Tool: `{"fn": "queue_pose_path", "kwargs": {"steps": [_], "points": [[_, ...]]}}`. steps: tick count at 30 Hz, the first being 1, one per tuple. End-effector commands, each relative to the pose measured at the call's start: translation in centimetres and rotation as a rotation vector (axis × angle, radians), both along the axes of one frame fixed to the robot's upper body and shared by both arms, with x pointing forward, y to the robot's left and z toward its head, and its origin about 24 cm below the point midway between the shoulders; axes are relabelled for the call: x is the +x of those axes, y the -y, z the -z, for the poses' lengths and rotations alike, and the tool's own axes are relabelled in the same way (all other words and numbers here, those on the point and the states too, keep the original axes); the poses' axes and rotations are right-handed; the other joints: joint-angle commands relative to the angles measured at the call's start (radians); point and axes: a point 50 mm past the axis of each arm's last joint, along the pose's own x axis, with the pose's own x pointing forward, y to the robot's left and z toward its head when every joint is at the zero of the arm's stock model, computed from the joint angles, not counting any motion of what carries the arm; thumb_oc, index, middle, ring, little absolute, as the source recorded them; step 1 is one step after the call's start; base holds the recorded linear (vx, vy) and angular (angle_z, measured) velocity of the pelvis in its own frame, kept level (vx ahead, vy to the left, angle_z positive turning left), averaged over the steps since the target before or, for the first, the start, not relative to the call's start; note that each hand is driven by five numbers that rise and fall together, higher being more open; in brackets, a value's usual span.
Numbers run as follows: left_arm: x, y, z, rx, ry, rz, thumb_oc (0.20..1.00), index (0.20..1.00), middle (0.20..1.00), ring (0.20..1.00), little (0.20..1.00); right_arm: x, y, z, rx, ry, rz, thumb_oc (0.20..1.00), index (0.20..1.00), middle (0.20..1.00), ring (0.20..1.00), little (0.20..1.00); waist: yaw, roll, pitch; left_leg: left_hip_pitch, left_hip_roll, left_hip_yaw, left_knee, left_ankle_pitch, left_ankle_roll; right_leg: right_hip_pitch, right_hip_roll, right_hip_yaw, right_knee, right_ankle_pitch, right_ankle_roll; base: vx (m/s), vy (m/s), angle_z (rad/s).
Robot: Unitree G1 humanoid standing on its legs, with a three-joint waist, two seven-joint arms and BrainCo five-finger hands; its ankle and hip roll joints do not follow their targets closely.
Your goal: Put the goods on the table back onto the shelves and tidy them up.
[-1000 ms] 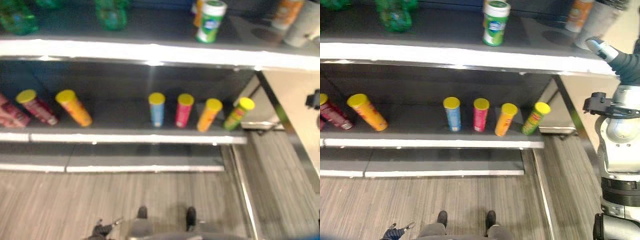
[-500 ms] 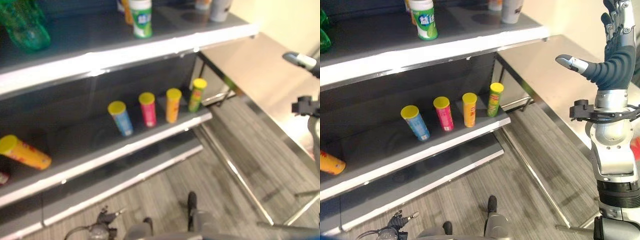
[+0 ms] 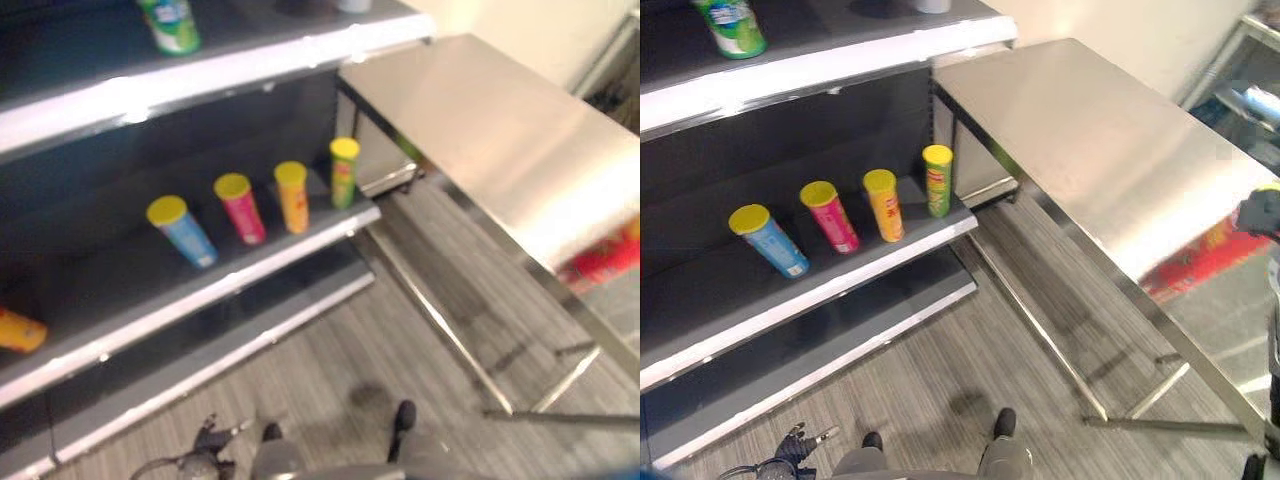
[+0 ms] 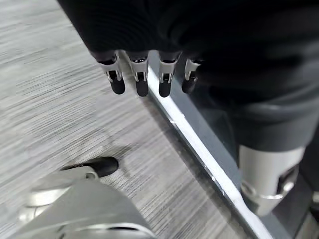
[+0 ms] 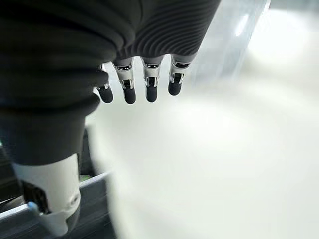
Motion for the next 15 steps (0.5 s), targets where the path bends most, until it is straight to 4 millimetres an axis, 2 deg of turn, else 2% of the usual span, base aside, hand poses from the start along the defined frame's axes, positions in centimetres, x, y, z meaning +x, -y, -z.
{"fn": "queue_pose_path", "kwargs": {"steps": [1,4,5,8,12,13,14,15], "points": [[0.1,-2.1,-0.8,0.076,0.01,-0.01,1.0,1.0,1.0,1.0,1.0,-1.8,0.1,-1.8,-0.027,0.114,0.037,1.0,1.0,1.0,1.0,1.0,0.036,-0.011,-0.026,0.009,-0.026,-0.057,-0.034,-0.086,0.05,0.048,-0.075,-0.036,0.018,0.009,0.107,0.09,-0.137,-0.54],[0.5,-2.1,-0.9,0.077,0.022,-0.015,1.0,1.0,1.0,1.0,1.0,-2.3,0.7,-1.3,0.025,0.123,0.027,1.0,1.0,1.0,1.0,1.0,0.022,-0.004,-0.034,0.026,0.005,-0.052,-0.059,-0.067,0.026,0.059,-0.044,-0.032,-0.002,-0.04,0.107,0.11,-0.203,-0.33],[0.7,-1.9,-0.9,0.073,0.025,-0.006,1.0,1.0,1.0,1.0,1.0,-2.7,1.1,-1.2,0.05,0.133,0.025,1.0,1.0,1.0,1.0,1.0,0.009,0.005,-0.04,0.038,0.03,-0.058,-0.077,-0.053,0.01,0.065,-0.023,-0.029,-0.003,-0.068,0.103,0.14,-0.261,-0.05],[1.1,-1.8,-1.0,0.069,0.035,0.012,1.0,1.0,1.0,1.0,1.0,-2.7,1.5,-0.7,0.08,0.109,0.003,1.0,1.0,1.0,1.0,1.0,-0.003,0.018,-0.043,0.05,0.057,-0.059,-0.093,-0.037,-0.008,0.073,-0.001,-0.031,-0.001,-0.1,0.09,0.08,-0.155,0.1],[1.4,-1.5,-1.1,0.049,0.055,0.01,1.0,1.0,1.0,1.0,1.0,-1.5,1.8,0.2,0.084,0.015,0.015,1.0,1.0,1.0,1.0,1.0,-0.017,0.041,-0.046,0.059,0.122,-0.039,-0.061,-0.015,-0.04,0.079,0.056,-0.03,0.007,-0.16,0.055,0.06,-0.209,-0.05],[1.2,-1.6,-1.1,0.048,0.052,0.01,1.0,1.0,1.0,1.0,1.0,-1.0,2.0,0.9,0.101,-0.022,0.024,1.0,1.0,1.0,1.0,1.0,-0.019,0.047,-0.043,0.057,0.149,-0.038,-0.031,0.004,-0.047,0.086,0.08,-0.025,0.01,-0.181,0.037,0.09,-0.331,-0.17],[1.0,-1.8,-1.2,0.048,0.058,0.004,1.0,1.0,1.0,1.0,1.0,-0.3,1.8,1.5,0.114,-0.062,0.008,1.0,1.0,1.0,1.0,1.0,-0.003,0.051,-0.02,0.028,0.188,-0.066,0.097,0.091,-0.047,0.113,0.133,0.001,0.014,-0.199,0.003,0.06,-0.315,-0.24],[1.1,-1.9,-1.3,0.046,0.066,-0.001,1.0,1.0,1.0,1.0,1.0,0.1,1.6,1.6,0.121,-0.07,-0.012,1.0,1.0,1.0,1.0,1.0,0.011,0.044,-0.001,-0.001,0.183,-0.109,0.176,0.126,-0.038,0.122,0.148,0.015,0.016,-0.2,-0.012,0.03,-0.212,-0.26]]}}
